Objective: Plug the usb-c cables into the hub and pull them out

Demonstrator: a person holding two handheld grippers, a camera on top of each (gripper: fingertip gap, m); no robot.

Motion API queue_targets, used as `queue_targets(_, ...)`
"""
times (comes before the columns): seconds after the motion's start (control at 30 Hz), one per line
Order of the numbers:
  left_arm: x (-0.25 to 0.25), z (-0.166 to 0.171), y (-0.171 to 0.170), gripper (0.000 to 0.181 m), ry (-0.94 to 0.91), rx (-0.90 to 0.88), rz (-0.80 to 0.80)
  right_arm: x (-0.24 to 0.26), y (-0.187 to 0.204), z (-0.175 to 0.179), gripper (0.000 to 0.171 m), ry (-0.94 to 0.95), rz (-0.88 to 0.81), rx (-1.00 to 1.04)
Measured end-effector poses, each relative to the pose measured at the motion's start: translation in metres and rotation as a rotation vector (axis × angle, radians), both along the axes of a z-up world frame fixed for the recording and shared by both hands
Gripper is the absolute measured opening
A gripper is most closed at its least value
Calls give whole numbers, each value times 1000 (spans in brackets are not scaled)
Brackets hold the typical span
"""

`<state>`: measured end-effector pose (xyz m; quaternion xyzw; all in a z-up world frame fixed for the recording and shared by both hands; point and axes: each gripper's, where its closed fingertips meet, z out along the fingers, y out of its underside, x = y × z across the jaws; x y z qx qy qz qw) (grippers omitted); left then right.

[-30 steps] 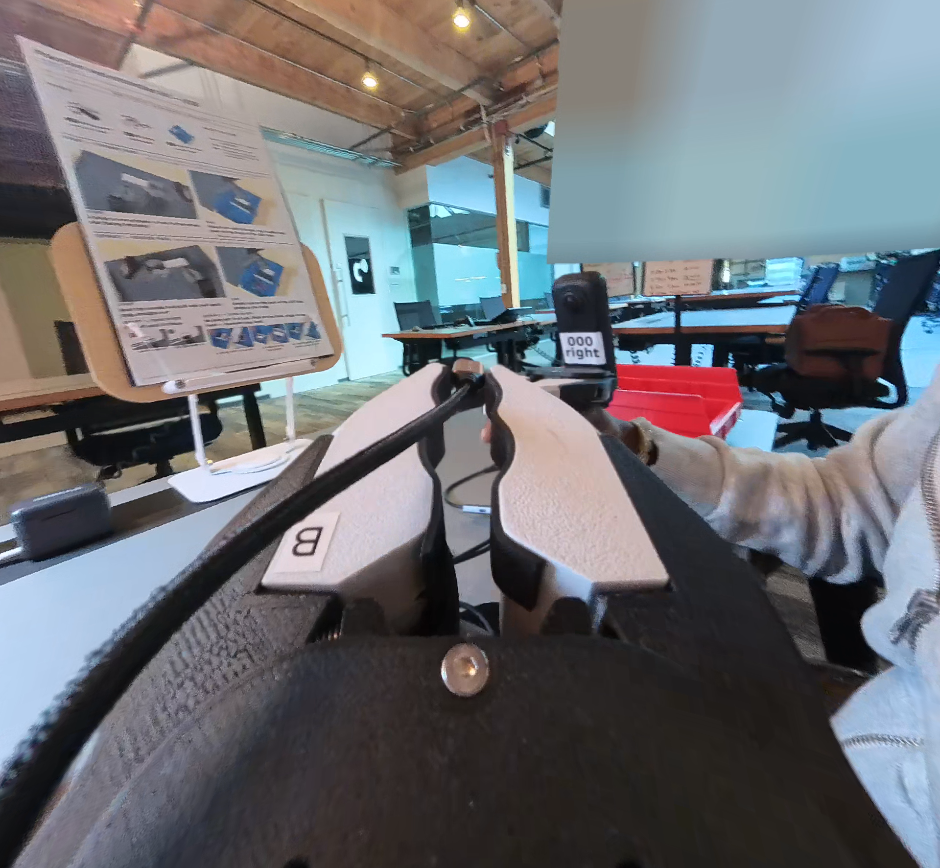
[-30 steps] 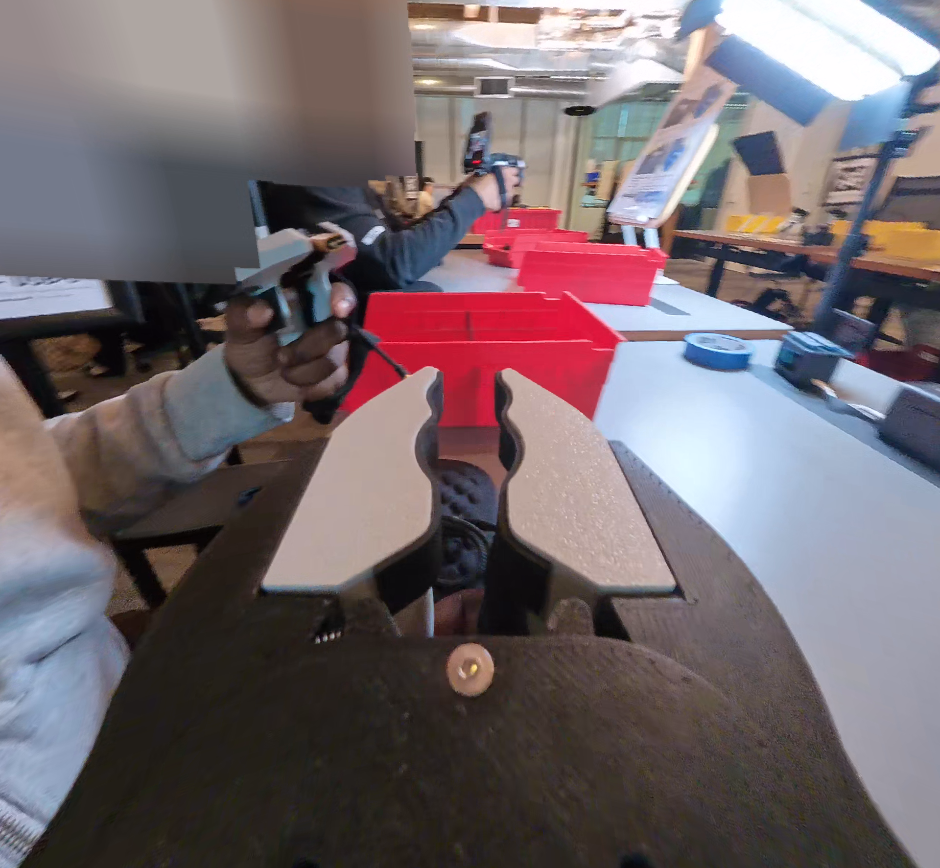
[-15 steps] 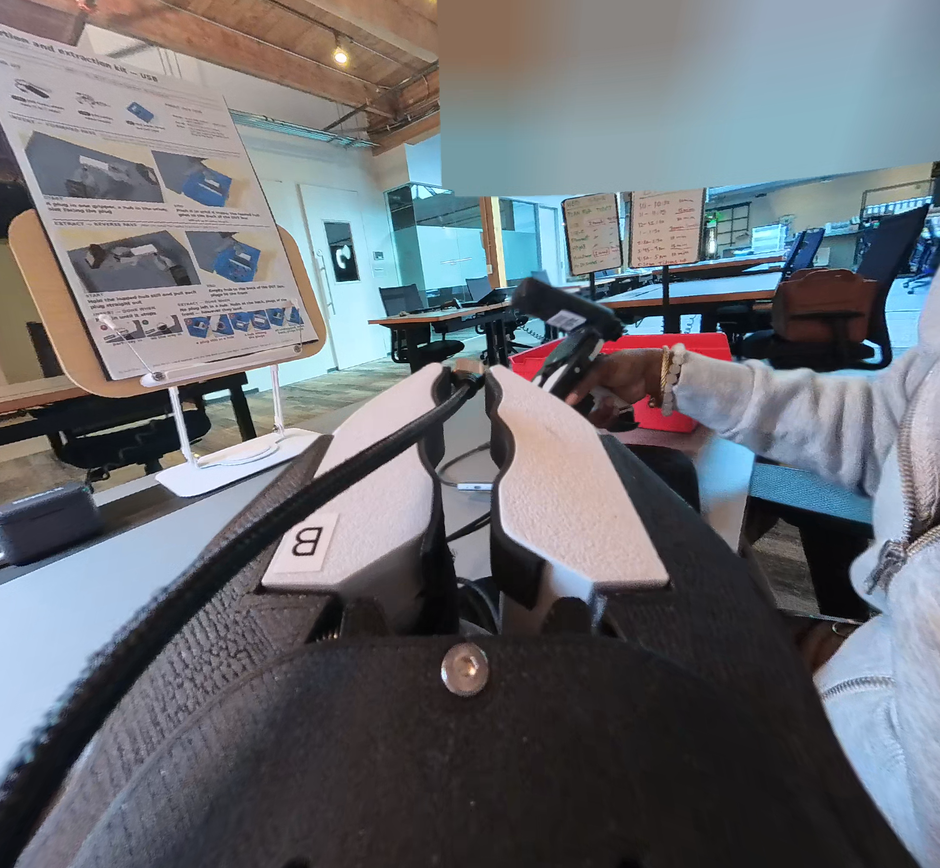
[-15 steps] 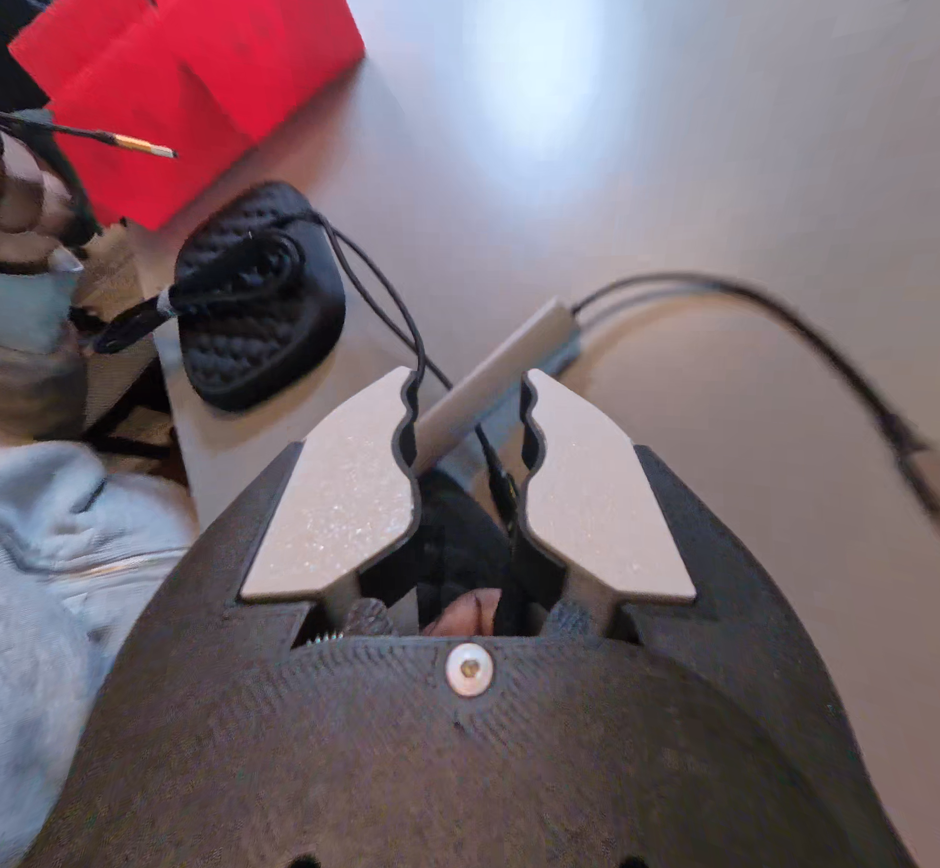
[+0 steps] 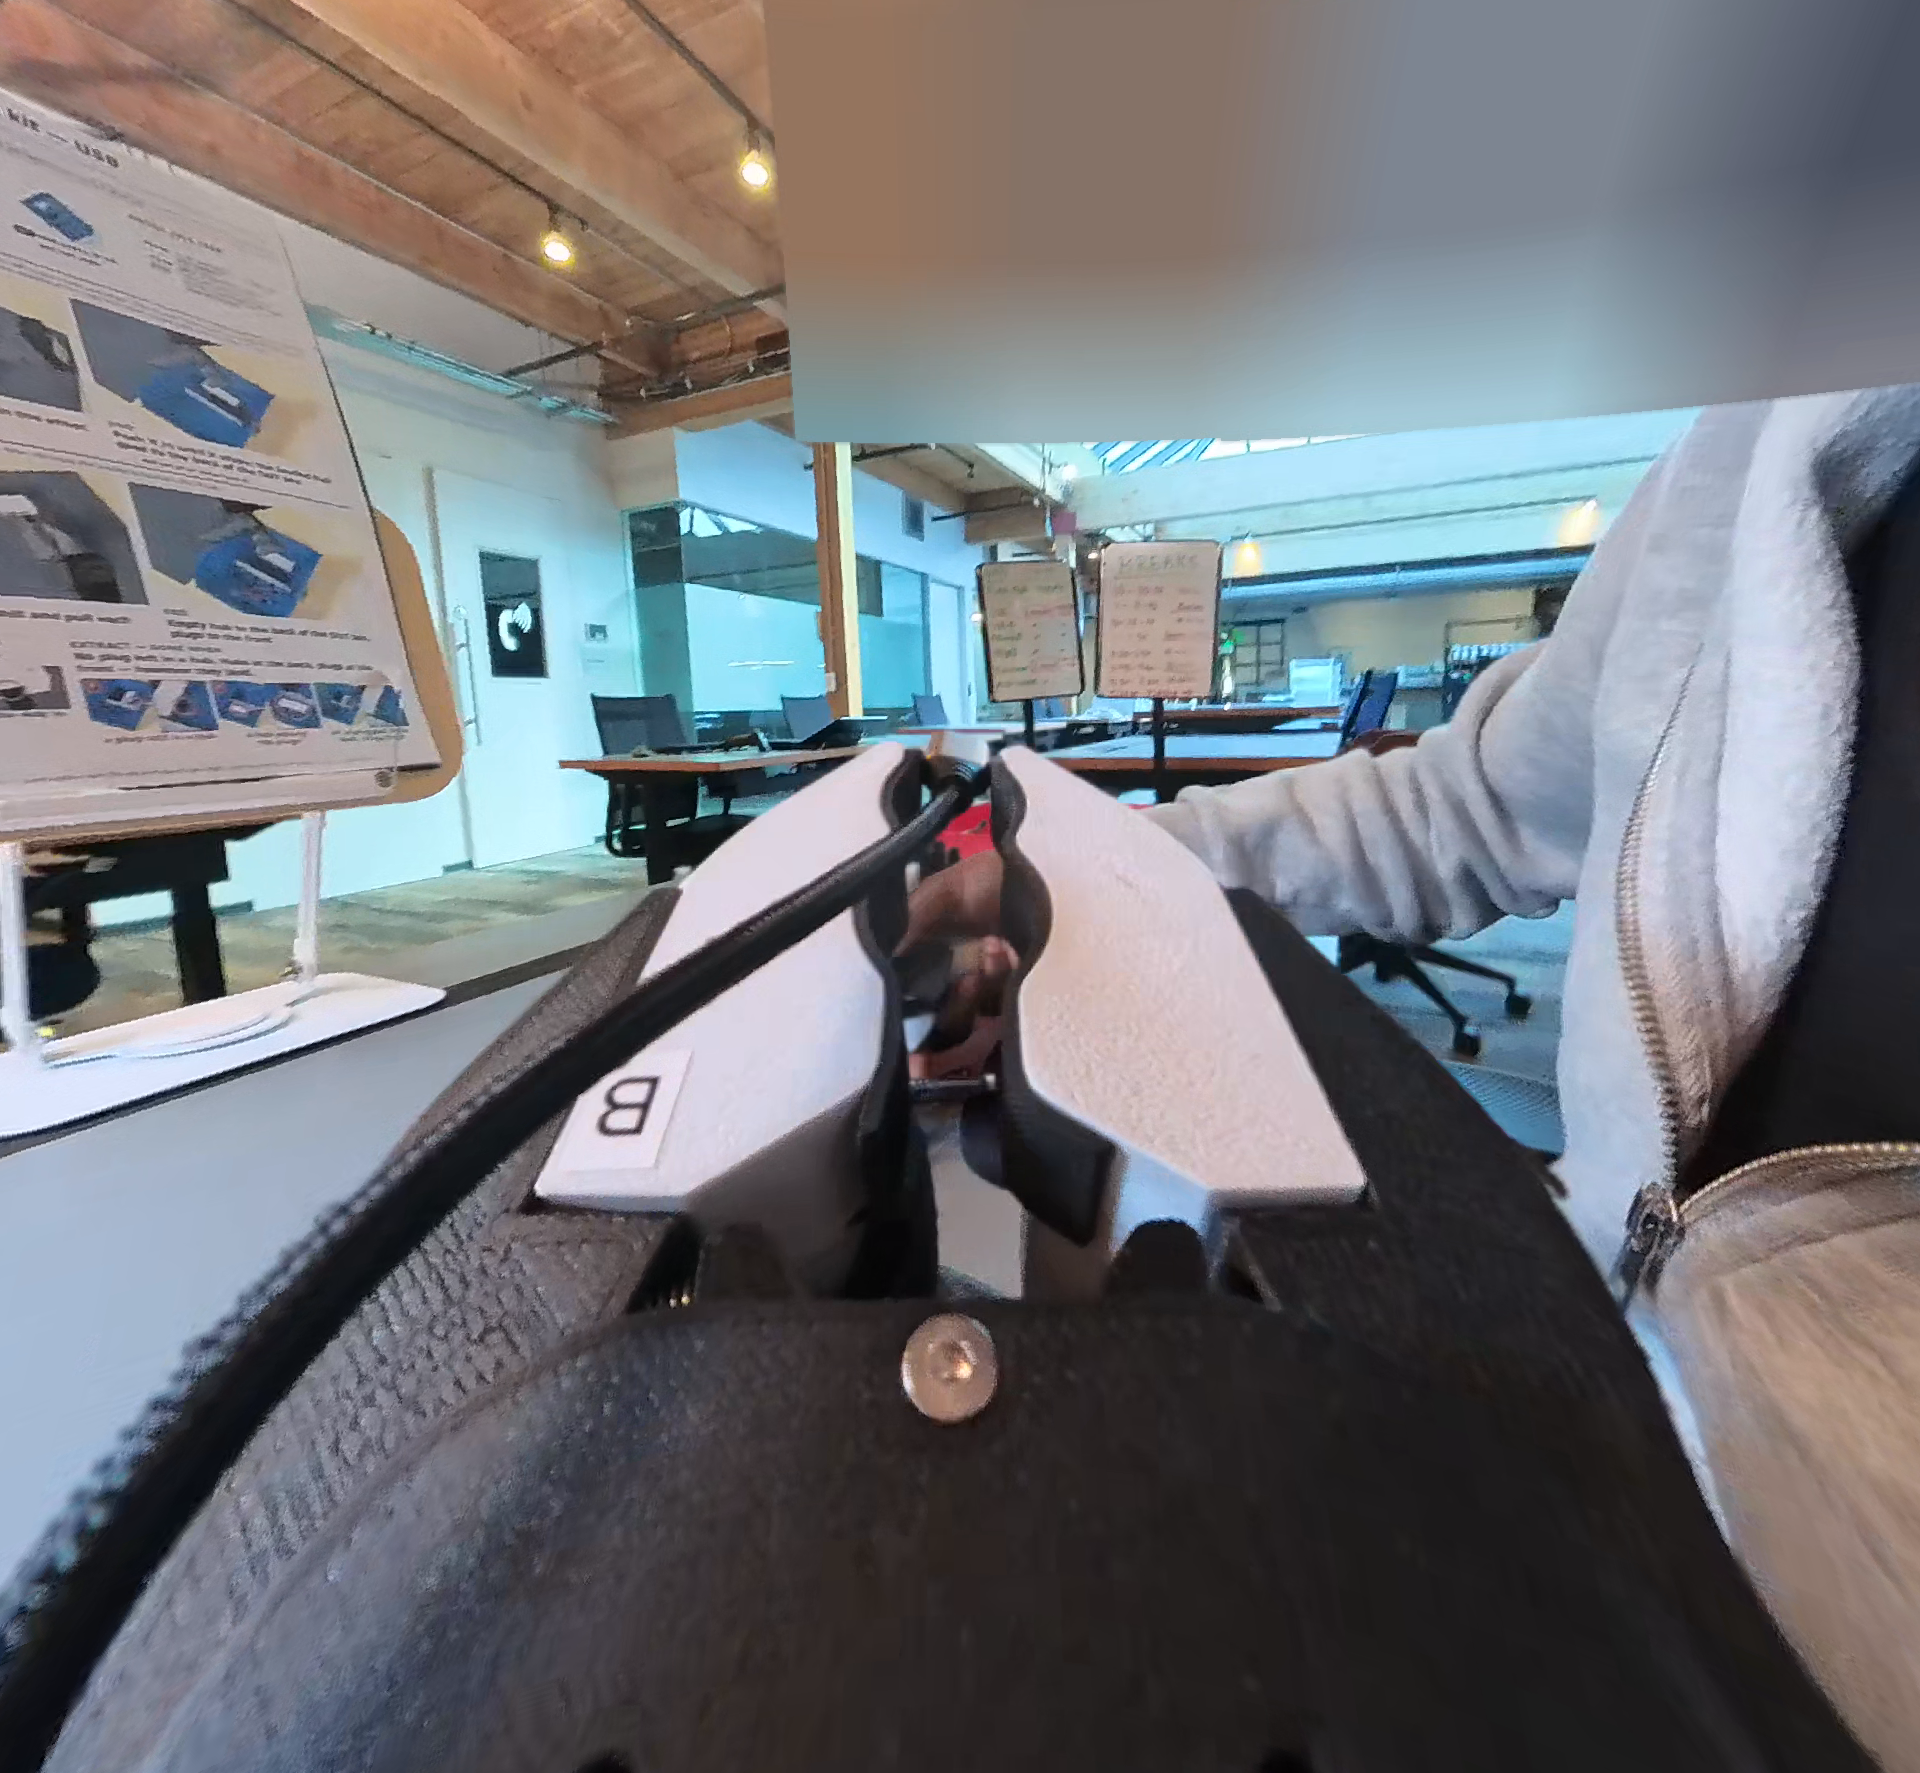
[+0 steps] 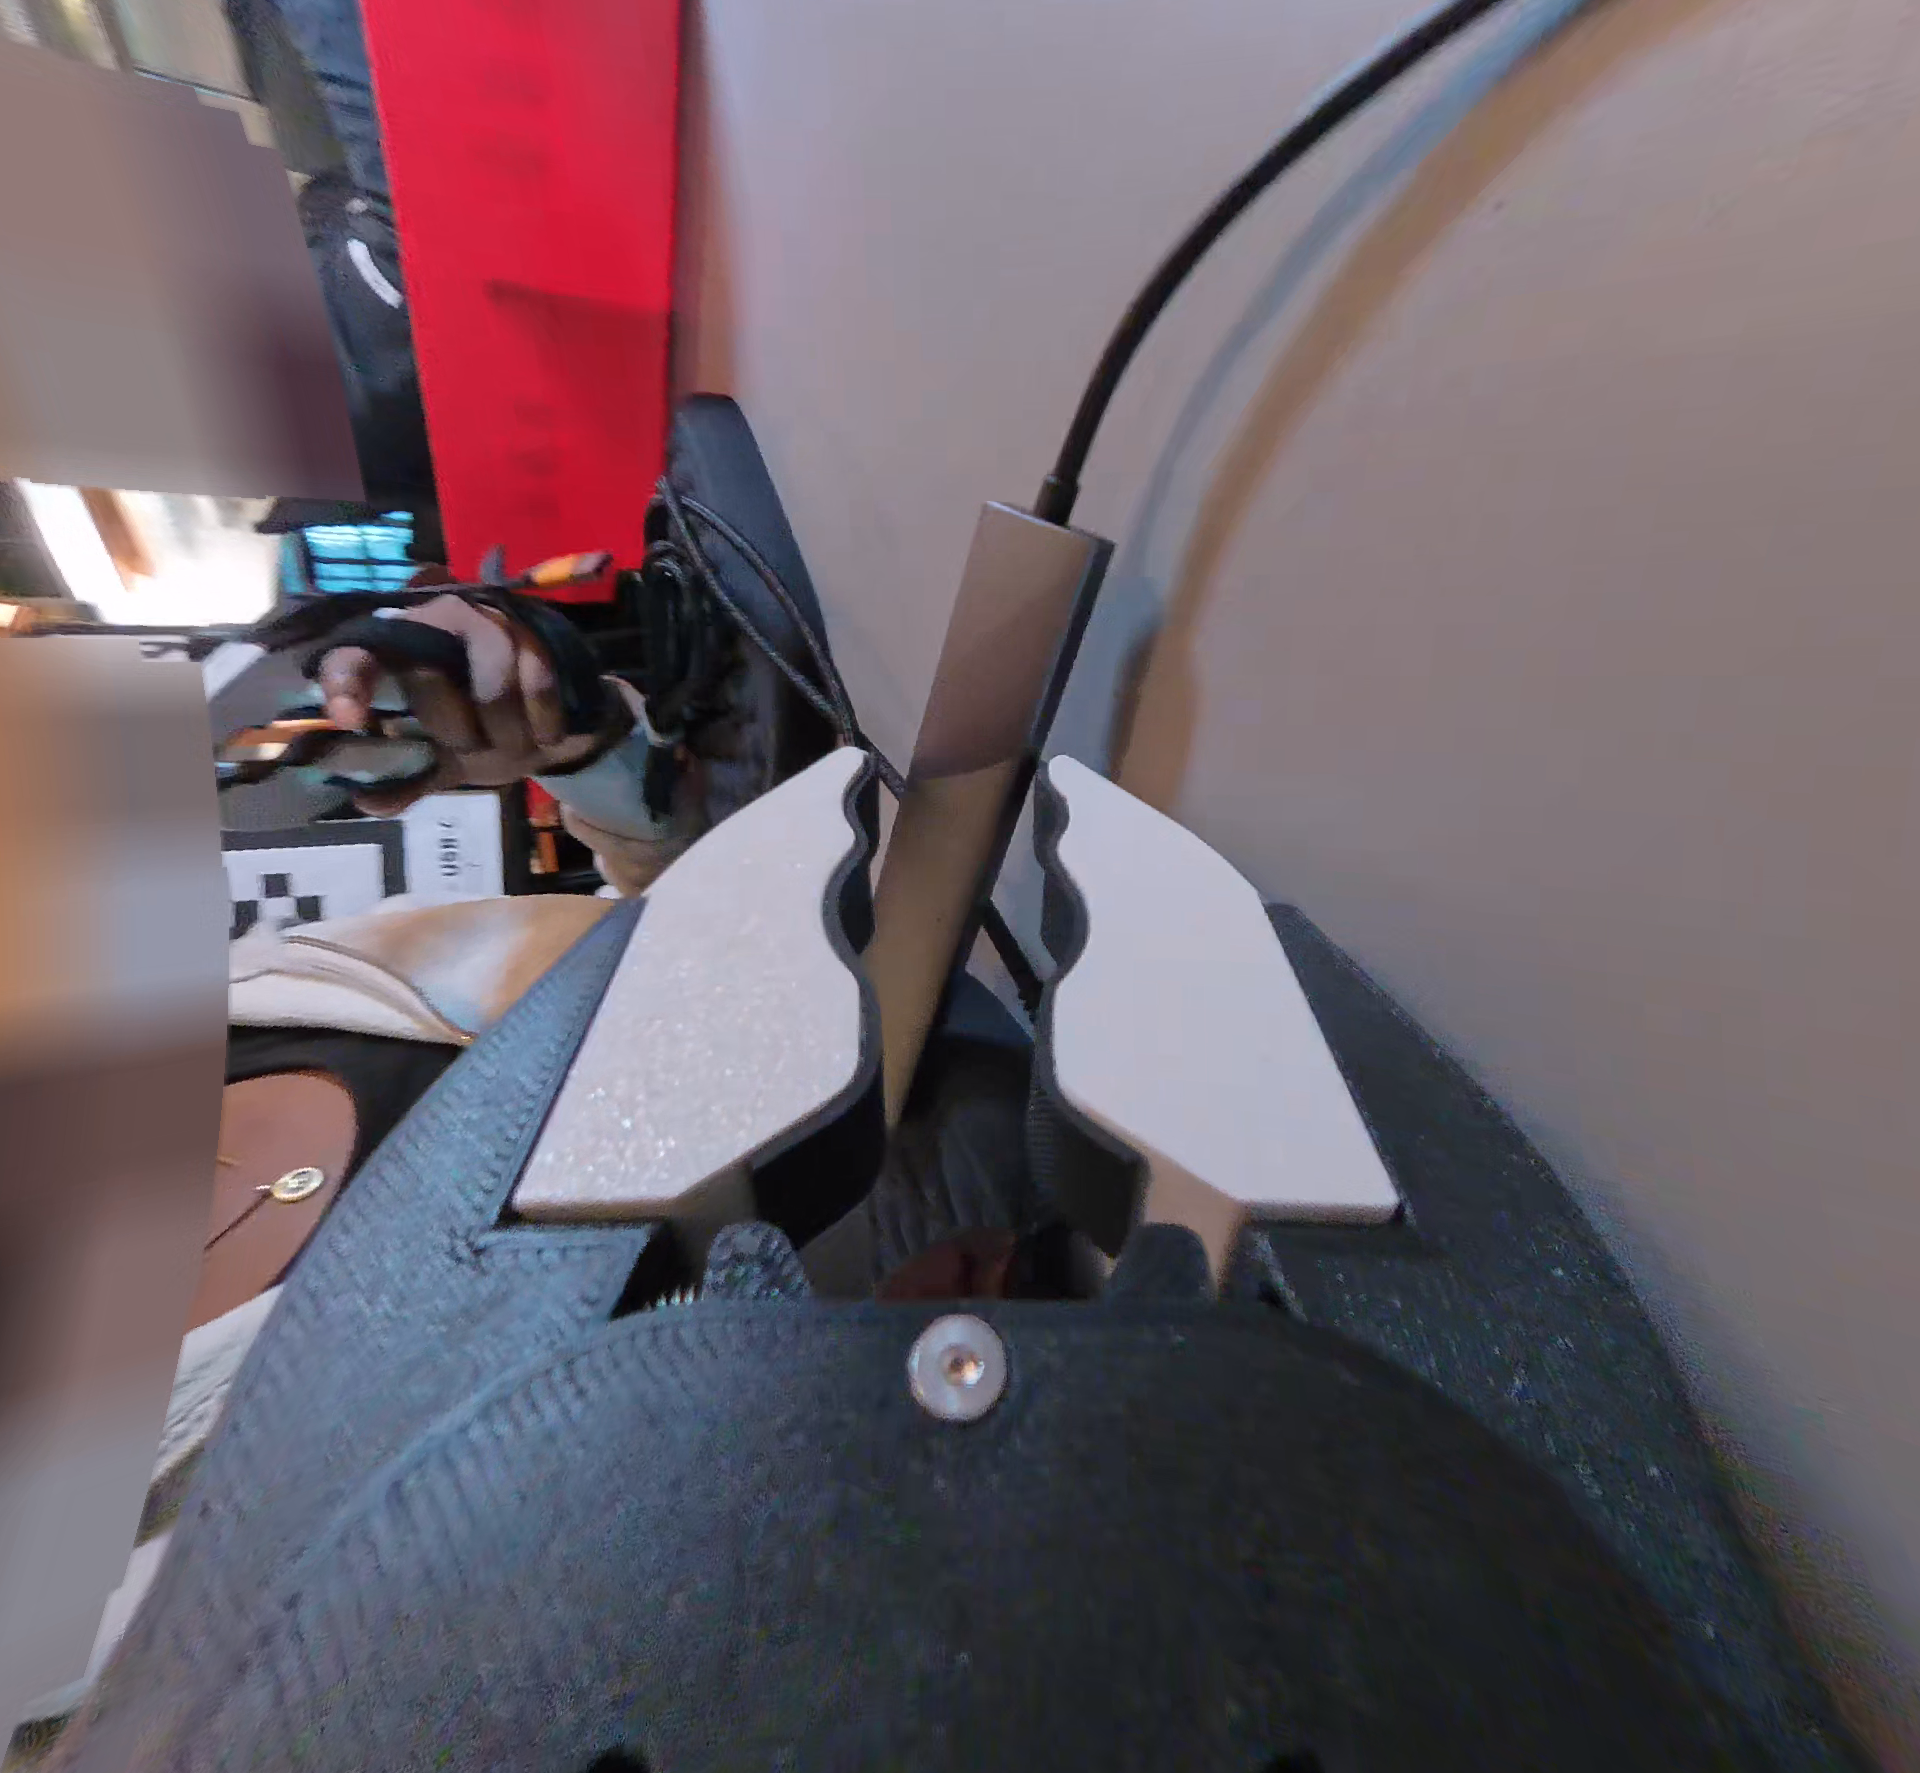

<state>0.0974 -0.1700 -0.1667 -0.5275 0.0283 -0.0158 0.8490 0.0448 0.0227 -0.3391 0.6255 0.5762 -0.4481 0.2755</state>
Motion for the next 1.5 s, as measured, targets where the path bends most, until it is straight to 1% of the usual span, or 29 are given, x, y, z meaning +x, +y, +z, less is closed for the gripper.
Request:
queue_targets(0.07,1,-1,0,13,-7,2,-17,-5,-3,-1,22,-3,-22,-28)
queue_targets(0.13,2,-2,1,13,3,-9,-11,-9,-5,1,21,34,-53,-53)
queue_targets(0.23,2,-8,6,13,18,-44,7,-12,-13,33,20,181,-99,-169)
queue_targets(0.3,1,-12,10,13,22,-70,19,-10,-16,58,20,326,-133,-163)
queue_targets(0.37,3,-14,15,13,25,-83,19,-3,-21,76,19,543,-135,-17)
queue_targets(0.43,8,-13,21,13,16,-83,2,11,-27,84,19,760,-83,241)
queue_targets(0.5,13,-12,30,13,-4,-88,-24,30,-30,82,19,854,-7,517)
queue_targets(0.53,17,-12,35,13,-6,-95,-38,42,-30,77,20,830,45,624)
queue_targets(0.57,22,-13,39,13,-4,-102,-53,57,-27,71,20,763,97,701)
queue_targets(0.67,35,-15,49,13,1,-108,-106,99,-11,58,20,559,219,798)
queue_targets(0.7,38,-15,52,13,0,-106,-122,108,-2,51,20,507,236,832)
queue_targets(0.73,41,-16,54,13,-6,-104,-137,111,3,45,20,494,228,840)
queue_targets(0.77,43,-16,56,13,-13,-102,-150,112,0,42,20,523,216,792)
queue_targets(0.83,45,-20,62,13,-30,-110,-170,114,-15,47,20,575,185,602)
queue_targets(0.9,46,-31,74,13,-86,-177,-201,108,-20,60,20,613,80,428)
queue_targets(0.97,42,-41,89,14,-114,-247,-153,97,-23,80,19,698,-63,284)
queue_targets(1.0,39,-46,96,13,-106,-275,-107,91,-21,86,20,752,-116,288)
queue_targets(1.03,35,-50,104,13,-98,-308,-56,87,-20,87,19,816,-132,363)
queue_targets(1.07,32,-55,111,13,-86,-337,-20,84,-19,85,20,887,-125,483)
queue_targets(1.13,30,-56,122,13,-90,-339,10,80,-21,82,20,1009,-94,687)
queue_targets(1.17,27,-57,127,13,-116,-338,22,80,-23,83,20,1052,-95,740)
queue_targets(1.23,26,-59,134,13,-146,-339,28,80,-27,84,20,1104,-117,773)
queue_targets(1.33,27,-63,140,13,-130,-353,54,82,-29,82,20,1142,-149,747)
queue_targets(1.4,31,-62,141,12,-68,-364,53,86,-30,80,20,1090,-152,644)
queue_targets(1.47,39,-54,136,12,127,-324,74,89,-29,83,20,967,-162,469)
queue_targets(1.5,38,-52,134,12,234,-325,116,91,-28,87,23,904,-158,383)
